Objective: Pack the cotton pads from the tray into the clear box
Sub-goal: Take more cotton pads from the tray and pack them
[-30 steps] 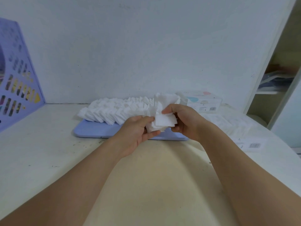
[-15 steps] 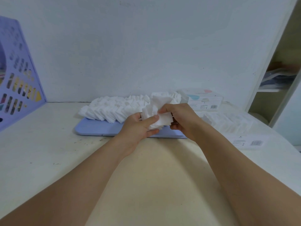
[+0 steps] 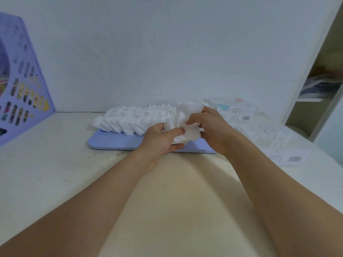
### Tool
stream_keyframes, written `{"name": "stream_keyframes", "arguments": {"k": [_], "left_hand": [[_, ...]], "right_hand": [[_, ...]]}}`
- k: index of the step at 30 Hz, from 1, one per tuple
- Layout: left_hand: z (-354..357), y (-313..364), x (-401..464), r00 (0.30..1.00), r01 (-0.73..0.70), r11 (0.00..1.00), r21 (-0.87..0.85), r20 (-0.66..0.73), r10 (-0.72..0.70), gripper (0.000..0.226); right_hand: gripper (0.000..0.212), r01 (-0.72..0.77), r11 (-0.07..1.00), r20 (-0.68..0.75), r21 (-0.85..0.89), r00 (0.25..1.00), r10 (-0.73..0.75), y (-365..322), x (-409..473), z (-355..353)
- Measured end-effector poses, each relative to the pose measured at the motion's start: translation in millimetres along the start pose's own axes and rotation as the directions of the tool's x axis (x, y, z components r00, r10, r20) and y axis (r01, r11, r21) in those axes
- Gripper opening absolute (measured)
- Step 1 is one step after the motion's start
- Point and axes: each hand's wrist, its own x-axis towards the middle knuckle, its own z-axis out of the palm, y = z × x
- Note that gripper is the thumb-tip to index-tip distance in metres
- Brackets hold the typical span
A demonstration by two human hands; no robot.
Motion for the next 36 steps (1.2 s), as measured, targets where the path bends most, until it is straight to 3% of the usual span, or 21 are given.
{"name": "stream_keyframes", "arguments": {"k": [5,8,10,12,15,19,24,30,36], "left_hand": [[-0.2,0.5,0.7,1.0,0.015,1.0,-0.02,-0.008,-0.015,0.028],[-0.2,0.9,1.7,0.999,0.019,0.998,-0.055,-0.025,-0.02,0.035],[-0.5,1.0,1.7,0.999,0.01,0.997,-0.077,-0.04,-0.013,0.038],[-1.1,1.6,1.3,0.998,-0.009,0.995,-0.095,-0.06,0.004,0.038],[-2.9,2.8,-0.1,0.998,-0.038,0.991,-0.127,-0.044,0.033,0.036],[-2.2,5.8,-0.8,1.0,-0.02,0.982,-0.19,-0.018,0.017,0.032],[-1.8,6.5,2.1,0.996,0.015,0.968,-0.251,-0.083,-0.037,0.024],[-4.4,5.5,2.8,0.99,-0.047,0.981,-0.19,-0.136,0.021,0.027],[-5.5,6.7,2.2,0.993,-0.063,0.988,-0.144,-0.11,0.048,0.029]], "right_hand": [[0.006,-0.008,0.998,-0.037,0.066,0.999,0.01,-0.8,-0.1,0.5],[0.011,0.02,0.981,-0.182,0.194,0.983,0.016,-6.7,4.4,-9.2],[0.017,0.024,0.964,-0.149,0.266,0.989,0.016,-12.0,5.7,-19.1],[0.021,-0.007,0.981,-0.02,0.194,1.0,0.011,-13.3,3.5,-24.1],[0.031,-0.041,0.998,0.098,-0.046,0.994,0.045,-7.6,-0.3,-21.2],[0.034,-0.047,0.994,0.066,-0.102,0.996,0.054,-0.1,-1.1,-15.5],[0.046,0.026,0.983,-0.006,-0.184,1.0,-0.028,3.2,0.7,-9.9],[0.025,0.213,0.932,-0.059,-0.293,0.969,-0.24,6.0,1.7,-6.2],[0.014,0.146,0.989,0.09,0.005,0.985,-0.145,-5.7,5.7,-27.1]]}}
